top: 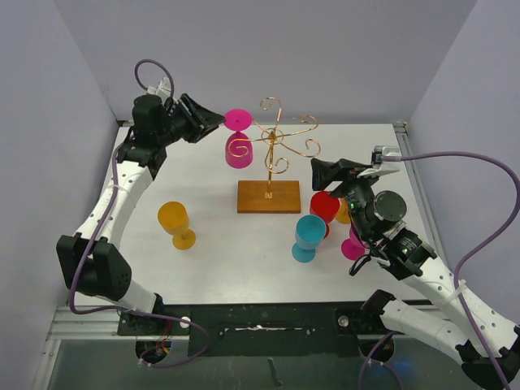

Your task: Place the wine glass upside down on the wine glass rack

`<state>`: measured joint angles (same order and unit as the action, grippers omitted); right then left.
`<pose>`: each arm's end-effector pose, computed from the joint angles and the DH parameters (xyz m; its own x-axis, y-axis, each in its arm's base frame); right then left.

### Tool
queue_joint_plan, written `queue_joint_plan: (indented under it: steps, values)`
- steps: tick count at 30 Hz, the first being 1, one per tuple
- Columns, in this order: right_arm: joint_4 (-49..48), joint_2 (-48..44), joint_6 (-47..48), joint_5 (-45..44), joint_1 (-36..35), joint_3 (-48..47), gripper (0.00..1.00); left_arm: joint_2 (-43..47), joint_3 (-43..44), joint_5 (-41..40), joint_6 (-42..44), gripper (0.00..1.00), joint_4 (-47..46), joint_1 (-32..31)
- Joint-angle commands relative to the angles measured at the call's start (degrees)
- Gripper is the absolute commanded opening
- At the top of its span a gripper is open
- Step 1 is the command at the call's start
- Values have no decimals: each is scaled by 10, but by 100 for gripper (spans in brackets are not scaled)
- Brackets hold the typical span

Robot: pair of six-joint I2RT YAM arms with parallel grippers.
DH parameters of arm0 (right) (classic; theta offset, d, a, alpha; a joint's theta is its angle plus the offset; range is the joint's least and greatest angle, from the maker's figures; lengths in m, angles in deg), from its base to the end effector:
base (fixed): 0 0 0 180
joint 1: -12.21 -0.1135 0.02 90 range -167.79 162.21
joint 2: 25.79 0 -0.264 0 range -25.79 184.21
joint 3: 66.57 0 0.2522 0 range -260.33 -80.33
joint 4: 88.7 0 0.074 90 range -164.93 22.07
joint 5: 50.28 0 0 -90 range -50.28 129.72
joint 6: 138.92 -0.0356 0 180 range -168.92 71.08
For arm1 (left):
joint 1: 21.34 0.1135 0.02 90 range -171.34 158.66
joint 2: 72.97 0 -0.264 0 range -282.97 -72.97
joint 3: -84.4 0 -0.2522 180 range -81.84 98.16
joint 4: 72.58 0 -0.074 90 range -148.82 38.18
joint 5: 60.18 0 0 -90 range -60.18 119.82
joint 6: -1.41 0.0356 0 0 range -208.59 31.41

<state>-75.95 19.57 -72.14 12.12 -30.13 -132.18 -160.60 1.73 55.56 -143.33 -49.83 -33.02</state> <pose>0.1410 0.1062 0.4024 -0.0128 0.4610 -0.8873 -0.2746 0.8516 0.4465 0.3504 -0.0882 0.3958 -0.6149 -0.6240 -0.4823 0.1639 0.4971 -0.8521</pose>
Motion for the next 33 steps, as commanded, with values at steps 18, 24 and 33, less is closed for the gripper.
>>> queue_joint_plan:
  steps: [18, 24, 33]
  values:
    - [351, -31, -126, -26, 3, -39, 75, 339, -185, -51, 226, 52, 41, 26]
    - [305, -48, -77, 110, 0, -19, 72, 382, -231, -147, 248, 53, 142, 26]
    - [254, -15, -56, 96, -41, -7, 72, 377, -233, -188, 242, 51, 343, 26]
